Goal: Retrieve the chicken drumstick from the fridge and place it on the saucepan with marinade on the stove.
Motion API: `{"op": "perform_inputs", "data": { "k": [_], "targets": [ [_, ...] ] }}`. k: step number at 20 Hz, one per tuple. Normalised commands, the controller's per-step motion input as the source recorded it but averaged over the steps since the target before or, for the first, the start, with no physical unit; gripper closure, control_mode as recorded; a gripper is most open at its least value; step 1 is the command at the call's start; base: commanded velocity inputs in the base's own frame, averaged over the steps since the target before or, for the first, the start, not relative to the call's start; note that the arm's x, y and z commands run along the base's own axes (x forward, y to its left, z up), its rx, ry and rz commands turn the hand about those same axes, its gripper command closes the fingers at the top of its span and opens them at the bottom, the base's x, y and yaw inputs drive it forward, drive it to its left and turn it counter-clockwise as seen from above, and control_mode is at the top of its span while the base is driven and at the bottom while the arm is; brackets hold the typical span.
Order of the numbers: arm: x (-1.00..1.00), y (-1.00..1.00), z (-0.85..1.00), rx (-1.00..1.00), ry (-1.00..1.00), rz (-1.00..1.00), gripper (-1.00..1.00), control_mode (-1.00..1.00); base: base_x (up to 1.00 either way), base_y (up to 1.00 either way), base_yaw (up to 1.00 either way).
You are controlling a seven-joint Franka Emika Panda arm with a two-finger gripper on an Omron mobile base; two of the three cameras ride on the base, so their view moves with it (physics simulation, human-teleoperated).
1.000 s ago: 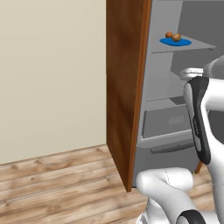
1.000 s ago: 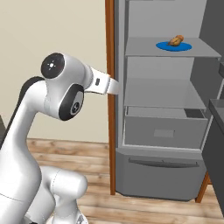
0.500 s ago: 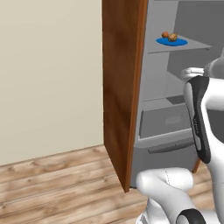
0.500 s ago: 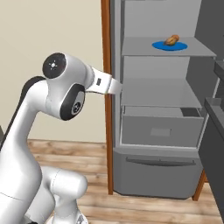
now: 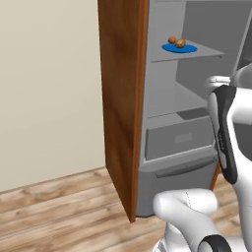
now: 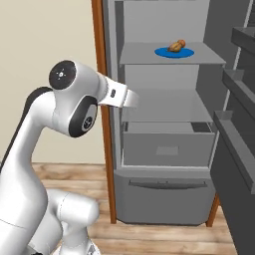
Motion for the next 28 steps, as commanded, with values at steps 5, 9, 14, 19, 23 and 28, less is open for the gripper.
{"op": "perform_inputs", "data": {
  "k": [5, 9, 14, 19, 23, 28],
  "targets": [
    [0.0, 0.0, 0.0, 0.0, 0.0, 0.0, -1.0, 1.0, 0.68, -0.1, 0.0],
    [0.0, 0.0, 0.0, 0.0, 0.0, 0.0, -1.0, 1.0, 0.79, -0.11, 0.0],
    [0.0, 0.0, 0.0, 0.0, 0.0, 0.0, -1.0, 1.0, 0.51, -0.31, 0.01],
    [0.0, 0.0, 0.0, 0.0, 0.0, 0.0, -1.0, 1.0, 0.26, -0.54, 0.0],
    [0.0, 0.0, 0.0, 0.0, 0.0, 0.0, -1.0, 1.0, 0.44, -0.44, 0.0],
    [0.0, 0.0, 0.0, 0.0, 0.0, 0.0, -1.0, 1.0, 0.55, -0.17, 0.0]
  ]
}}
